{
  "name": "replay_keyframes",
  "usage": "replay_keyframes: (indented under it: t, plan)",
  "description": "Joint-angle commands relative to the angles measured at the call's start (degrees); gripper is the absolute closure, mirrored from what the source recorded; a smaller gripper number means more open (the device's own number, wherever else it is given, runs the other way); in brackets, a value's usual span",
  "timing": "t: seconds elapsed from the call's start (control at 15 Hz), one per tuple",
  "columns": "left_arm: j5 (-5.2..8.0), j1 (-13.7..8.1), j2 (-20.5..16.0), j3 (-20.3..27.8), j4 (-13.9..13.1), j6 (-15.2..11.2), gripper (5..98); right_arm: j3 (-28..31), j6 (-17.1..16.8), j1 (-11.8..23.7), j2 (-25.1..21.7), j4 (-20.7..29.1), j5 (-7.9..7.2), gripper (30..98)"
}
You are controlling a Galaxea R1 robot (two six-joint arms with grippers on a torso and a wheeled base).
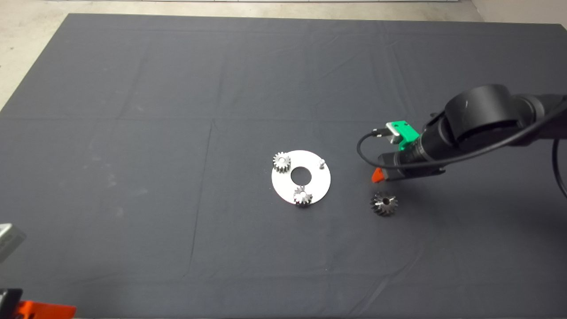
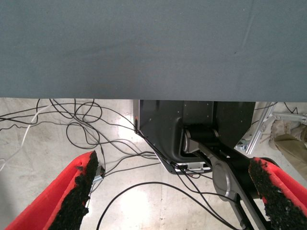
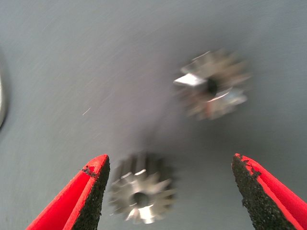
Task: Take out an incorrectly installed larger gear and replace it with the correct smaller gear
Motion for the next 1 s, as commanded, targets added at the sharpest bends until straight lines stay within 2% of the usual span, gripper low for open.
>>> replay_keyframes:
  t: [0.0,0.13,0.27,0.53,0.73,0.93]
  plan:
    - [0.29,0.0,-0.3,0.8,0.1,-0.2,24.2,-9.0,-2.2,9.6,1.9,16.1,-5.36,61.1]
    - [0.29,0.0,-0.3,0.9,0.1,-0.2,24.2,-11.5,-3.9,10.3,2.6,21.7,-5.19,61.1]
    - [0.11,0.0,-0.2,0.9,0.1,-0.2,24.2,-12.6,-4.5,10.2,3.4,22.7,-5.22,61.1]
    - [0.02,0.0,-0.1,0.9,0.1,-0.2,24.2,-16.9,-6.2,8.4,4.2,22.2,-5.28,61.1]
    - [0.02,0.0,-0.1,0.9,0.1,-0.2,24.2,-19.8,-7.8,5.9,6.1,18.8,-5.45,61.1]
    - [0.02,0.0,-0.2,0.9,0.1,-0.2,24.2,-21.9,-9.1,4.6,6.5,17.5,-5.45,61.1]
